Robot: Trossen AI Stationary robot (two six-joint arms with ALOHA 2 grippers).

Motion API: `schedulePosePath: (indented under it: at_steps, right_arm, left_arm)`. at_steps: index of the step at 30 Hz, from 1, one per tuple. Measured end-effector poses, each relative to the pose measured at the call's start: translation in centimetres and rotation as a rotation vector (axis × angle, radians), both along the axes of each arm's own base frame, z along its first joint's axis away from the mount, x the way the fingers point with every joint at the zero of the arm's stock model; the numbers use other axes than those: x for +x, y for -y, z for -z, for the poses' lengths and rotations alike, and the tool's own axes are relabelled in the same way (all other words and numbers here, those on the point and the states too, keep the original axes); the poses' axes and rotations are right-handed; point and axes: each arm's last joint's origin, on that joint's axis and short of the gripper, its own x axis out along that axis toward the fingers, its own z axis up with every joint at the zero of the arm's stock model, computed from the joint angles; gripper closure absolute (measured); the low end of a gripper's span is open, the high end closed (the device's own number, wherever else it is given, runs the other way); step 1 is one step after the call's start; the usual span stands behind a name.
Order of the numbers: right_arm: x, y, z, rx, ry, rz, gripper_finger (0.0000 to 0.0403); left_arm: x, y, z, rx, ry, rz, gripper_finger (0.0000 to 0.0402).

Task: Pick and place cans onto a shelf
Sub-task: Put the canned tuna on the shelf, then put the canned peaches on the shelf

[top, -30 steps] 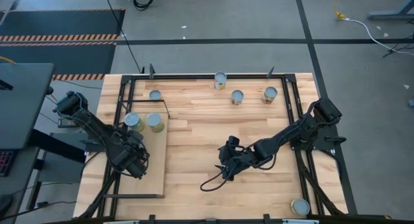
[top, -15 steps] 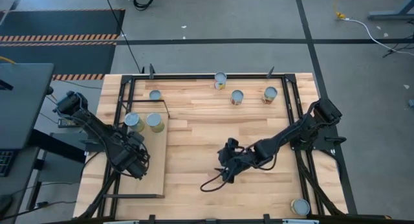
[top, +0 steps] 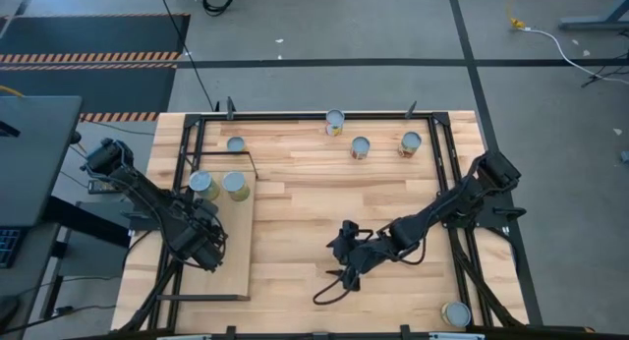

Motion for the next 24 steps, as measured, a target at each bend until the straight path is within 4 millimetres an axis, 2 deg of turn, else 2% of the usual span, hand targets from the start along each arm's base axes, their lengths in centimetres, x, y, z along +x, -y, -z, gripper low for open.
schedulePosePath:
  at_steps: [5,12,15,19,24]
  right_arm:
    - [-0.1,0.0,-0.3,0.003,0.005,0.001,0.0046]
    - [-0.6,0.9,-3.7,0.006,0.12,-0.023,0.0046]
    - [-0.9,2.0,-5.6,0.002,0.179,-0.018,0.0046]
    - [-1.3,4.4,-7.8,0.008,0.223,0.039,0.0046]
    - [-1.4,7.3,-8.8,-0.082,0.213,0.08,0.0046]
  left_arm:
    - [-0.1,0.0,-0.1,-0.015,-0.032,0.015,0.005]
    - [0.8,0.7,-2.2,-0.014,0.011,0.074,0.0049]
    - [1.7,1.2,-3.8,0.01,0.116,0.127,0.0049]
    - [3.0,2.1,-6.2,0.042,0.301,0.245,0.0051]
    - [5.1,3.6,-7.3,0.073,0.539,0.472,0.0055]
